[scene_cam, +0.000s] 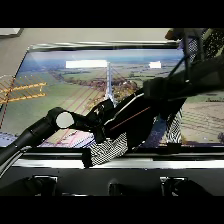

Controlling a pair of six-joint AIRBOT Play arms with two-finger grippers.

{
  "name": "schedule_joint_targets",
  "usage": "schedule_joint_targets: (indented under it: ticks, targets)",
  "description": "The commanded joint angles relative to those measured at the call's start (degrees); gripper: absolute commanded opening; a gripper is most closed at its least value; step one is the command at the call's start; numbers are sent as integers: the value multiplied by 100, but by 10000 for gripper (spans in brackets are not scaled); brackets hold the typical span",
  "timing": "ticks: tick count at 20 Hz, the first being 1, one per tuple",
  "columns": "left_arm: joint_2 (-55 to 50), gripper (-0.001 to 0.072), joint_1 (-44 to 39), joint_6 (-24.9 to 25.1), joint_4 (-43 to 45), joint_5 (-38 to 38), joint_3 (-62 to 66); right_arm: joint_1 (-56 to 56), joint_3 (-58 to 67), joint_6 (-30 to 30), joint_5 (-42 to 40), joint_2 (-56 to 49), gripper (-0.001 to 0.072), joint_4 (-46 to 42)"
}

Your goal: Fold the clothes and pants, and hang the long-sleeved shirts on hangers.

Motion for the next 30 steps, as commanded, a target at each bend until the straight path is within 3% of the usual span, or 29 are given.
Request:
schedule_joint_targets:
  ticks: [1, 6, 10, 14, 18, 23, 30]
  targets:
    - [-2, 37, -2, -26, 20, 7, 72, 11, 9, 9, -289, -186, 35, 623]
    - [-2, 37, 2, -225, 125, -79, 72, 11, 236, 57, -63, -153, 35, 994]
    - [11, 37, 4, -531, 529, -494, 76, 9, 1215, 59, 343, -153, 35, 197]
    - [20, 36, 13, -844, 1001, -1097, 251, 9, 1384, 98, 914, -144, 35, 118]
    - [20, 36, 11, -1014, 1569, -1508, 739, 9, 1381, -81, 667, -214, 35, -20]
    - [-50, 37, 2, -1014, 1563, -1486, 1027, 11, 1381, -278, 278, -592, 35, 540]
    - [-52, 37, 2, -1016, 1558, -1355, 1027, 9, 1370, -577, 457, -767, 36, 610]
